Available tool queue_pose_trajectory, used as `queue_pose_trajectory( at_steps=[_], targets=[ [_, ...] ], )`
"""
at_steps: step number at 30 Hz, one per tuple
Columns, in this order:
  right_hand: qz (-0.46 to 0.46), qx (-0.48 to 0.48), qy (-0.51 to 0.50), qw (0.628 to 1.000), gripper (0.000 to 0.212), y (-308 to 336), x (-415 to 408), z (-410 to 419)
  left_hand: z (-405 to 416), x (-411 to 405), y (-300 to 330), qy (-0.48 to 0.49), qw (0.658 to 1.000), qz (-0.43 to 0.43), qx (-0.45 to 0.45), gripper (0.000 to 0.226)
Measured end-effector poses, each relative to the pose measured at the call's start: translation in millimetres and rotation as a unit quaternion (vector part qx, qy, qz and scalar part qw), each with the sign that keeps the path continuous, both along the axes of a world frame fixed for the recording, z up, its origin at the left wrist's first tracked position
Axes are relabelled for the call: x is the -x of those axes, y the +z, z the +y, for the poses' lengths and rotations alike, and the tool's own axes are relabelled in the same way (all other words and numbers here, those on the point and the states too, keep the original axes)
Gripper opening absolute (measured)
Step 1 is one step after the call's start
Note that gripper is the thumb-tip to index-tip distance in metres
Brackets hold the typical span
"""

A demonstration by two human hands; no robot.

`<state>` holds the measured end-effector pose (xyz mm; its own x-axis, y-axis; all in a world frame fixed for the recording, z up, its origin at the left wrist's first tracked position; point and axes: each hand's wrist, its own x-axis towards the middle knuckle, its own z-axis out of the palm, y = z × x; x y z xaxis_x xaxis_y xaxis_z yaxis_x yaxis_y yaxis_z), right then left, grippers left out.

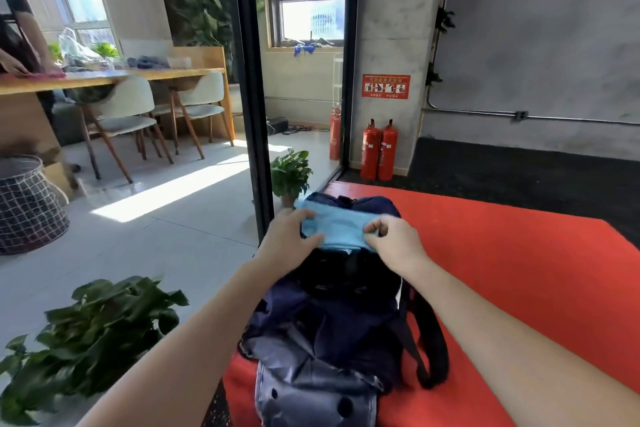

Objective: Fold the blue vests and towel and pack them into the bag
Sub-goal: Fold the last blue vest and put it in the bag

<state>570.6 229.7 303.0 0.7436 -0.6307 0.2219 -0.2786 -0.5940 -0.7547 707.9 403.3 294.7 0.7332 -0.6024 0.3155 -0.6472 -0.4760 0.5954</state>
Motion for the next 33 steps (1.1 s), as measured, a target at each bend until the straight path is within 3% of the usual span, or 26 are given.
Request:
queue_pose_trajectory(
  at_steps=[2,3,5,7,9,12,15,19,25,28,30,33],
  targets=[
    [0.094,0.022,0.016,0.995,0.003,-11.9,-1.0,-4.8,1.3,-11.4,-17.6,-0.018,0.991,0.018,-0.133,0.053],
    [0.106,0.033,0.019,0.994,0.005,-15.9,-0.2,-6.9,3.7,-15.0,-21.5,-0.018,0.988,0.021,-0.152,0.058],
    [0.074,0.066,0.012,0.995,0.008,-17.5,3.6,-8.4,9.4,-19.0,-21.2,-0.007,0.995,-0.004,-0.099,0.062],
    [0.047,0.149,-0.01,0.988,0.005,-17.8,9.5,-9.6,16.1,-24.4,-18.3,0.02,0.996,-0.086,-0.031,0.042],
    [0.089,0.209,-0.023,0.974,0.011,-21.7,16.3,-10.6,24.9,-33.1,-19.7,0.046,0.992,-0.117,0.001,0.025],
    [0.195,0.173,0.011,0.965,0.024,-27.2,20.7,-14.3,34.3,-45.1,-22.5,0.042,0.998,-0.033,-0.042,0.037],
    [0.245,0.144,0.051,0.958,0.025,-28.0,19.1,-15.8,31.1,-44.4,-16.8,0.04,0.992,0.032,-0.114,0.044],
    [0.196,0.143,0.045,0.969,0.021,-23.2,13.3,-24.0,23.6,-52.1,-8.5,0.049,0.991,0.036,-0.116,0.04],
    [0.059,0.122,-0.005,0.991,0.009,20.9,23.2,-31.1,22.0,-48.9,34.8,0.07,0.997,-0.011,0.012,0.038],
    [-0.002,0.133,-0.018,0.991,0.03,50.2,25.5,-36.6,9.8,-39.0,70.1,0.057,0.994,-0.075,0.047,0.022],
    [-0.024,0.131,-0.036,0.99,0.046,74.8,29.0,-39.5,1.1,-31.9,94.8,0.062,0.992,-0.1,0.053,0.024],
    [-0.048,0.112,-0.042,0.992,0.038,104.9,36.2,-48.7,-8.9,-23.9,128.1,0.061,0.992,-0.091,0.062,0.027]
  ],
)
